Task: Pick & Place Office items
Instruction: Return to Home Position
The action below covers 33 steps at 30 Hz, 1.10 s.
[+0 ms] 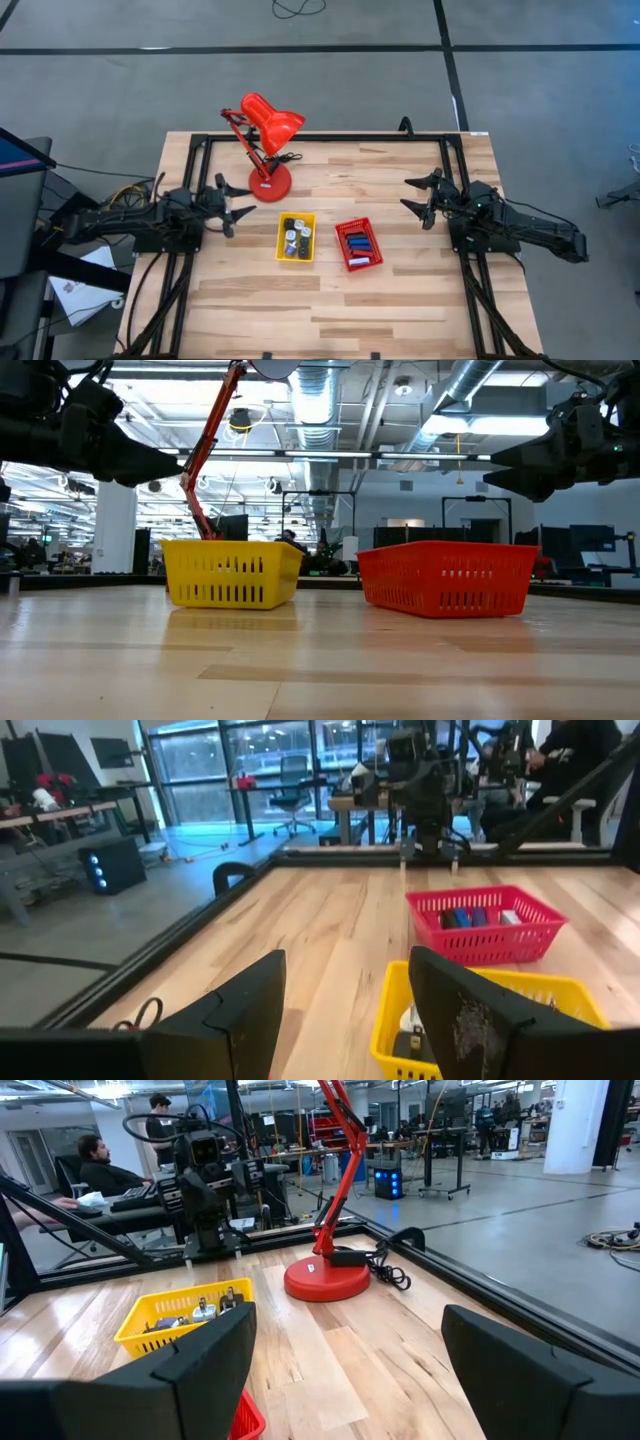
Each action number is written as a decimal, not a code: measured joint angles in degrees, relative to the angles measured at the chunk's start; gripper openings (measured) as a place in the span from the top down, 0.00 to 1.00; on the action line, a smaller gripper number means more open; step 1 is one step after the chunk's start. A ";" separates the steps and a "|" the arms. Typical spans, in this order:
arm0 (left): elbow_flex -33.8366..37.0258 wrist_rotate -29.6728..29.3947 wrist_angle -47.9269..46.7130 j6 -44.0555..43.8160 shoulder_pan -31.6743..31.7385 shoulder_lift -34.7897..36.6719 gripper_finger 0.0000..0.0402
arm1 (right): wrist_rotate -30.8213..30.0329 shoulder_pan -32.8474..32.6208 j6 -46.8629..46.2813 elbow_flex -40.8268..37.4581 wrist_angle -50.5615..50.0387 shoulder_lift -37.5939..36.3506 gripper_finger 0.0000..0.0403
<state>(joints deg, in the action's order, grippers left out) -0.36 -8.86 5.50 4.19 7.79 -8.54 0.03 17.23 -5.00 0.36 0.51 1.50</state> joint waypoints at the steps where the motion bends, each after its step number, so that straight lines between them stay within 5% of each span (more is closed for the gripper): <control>1: 0.00 0.00 -0.05 0.00 0.00 0.47 0.48 | 0.00 0.00 0.00 0.00 0.00 0.00 0.23; 33: 0.02 -0.07 0.03 0.00 0.00 7.83 0.48 | 0.00 -0.02 -0.02 0.00 0.00 0.00 0.23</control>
<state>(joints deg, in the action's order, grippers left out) -0.34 -8.93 5.53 4.19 7.79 -0.71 0.03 17.21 -5.02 0.36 0.51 1.50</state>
